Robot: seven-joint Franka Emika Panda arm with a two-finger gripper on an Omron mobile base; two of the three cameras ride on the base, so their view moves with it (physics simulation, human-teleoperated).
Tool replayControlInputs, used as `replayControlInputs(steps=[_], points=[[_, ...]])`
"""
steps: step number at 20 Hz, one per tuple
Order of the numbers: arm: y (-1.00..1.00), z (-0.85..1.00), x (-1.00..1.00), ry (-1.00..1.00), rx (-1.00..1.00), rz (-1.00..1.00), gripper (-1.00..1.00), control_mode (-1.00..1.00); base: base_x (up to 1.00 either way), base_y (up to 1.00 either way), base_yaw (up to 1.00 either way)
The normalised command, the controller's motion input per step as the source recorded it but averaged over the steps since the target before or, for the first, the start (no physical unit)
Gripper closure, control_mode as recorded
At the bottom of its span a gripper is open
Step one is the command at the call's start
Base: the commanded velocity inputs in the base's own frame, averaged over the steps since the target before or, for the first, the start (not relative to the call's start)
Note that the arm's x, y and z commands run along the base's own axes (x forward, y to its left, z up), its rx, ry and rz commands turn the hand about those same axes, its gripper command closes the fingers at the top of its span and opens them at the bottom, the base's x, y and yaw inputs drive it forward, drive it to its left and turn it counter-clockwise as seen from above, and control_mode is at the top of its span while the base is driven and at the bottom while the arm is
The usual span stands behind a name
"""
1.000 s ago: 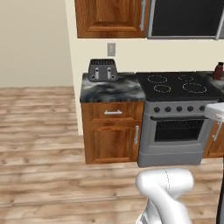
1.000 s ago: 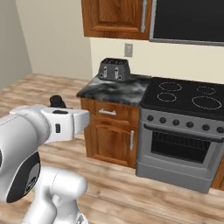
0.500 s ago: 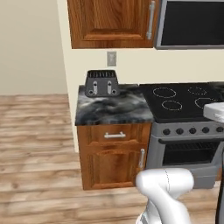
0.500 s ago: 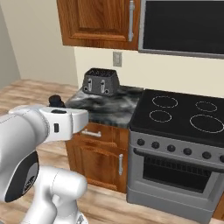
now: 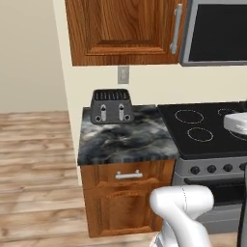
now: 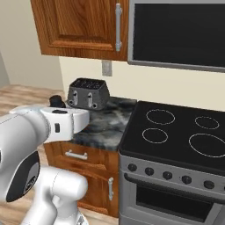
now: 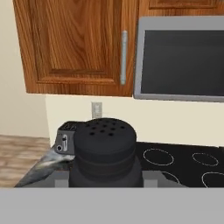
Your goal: Collect the paprika, ketchup, and shaker from the cabinet and place them next to the stove.
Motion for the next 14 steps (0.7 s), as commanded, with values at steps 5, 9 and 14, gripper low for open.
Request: replayControlInputs(steps=[5, 9, 14], points=[[0.00, 0.00, 0.00, 0.00, 0.00, 0.00, 1.00, 1.00, 0.52, 0.00, -0.19], [0.00, 0.00, 0.00, 0.00, 0.00, 0.00, 1.00, 1.00, 0.35, 0.05, -0.19], [-0.01, -0.43, 0.32, 0.00, -0.03, 0.06, 1.00, -1.00, 0.17, 0.06, -0.03]])
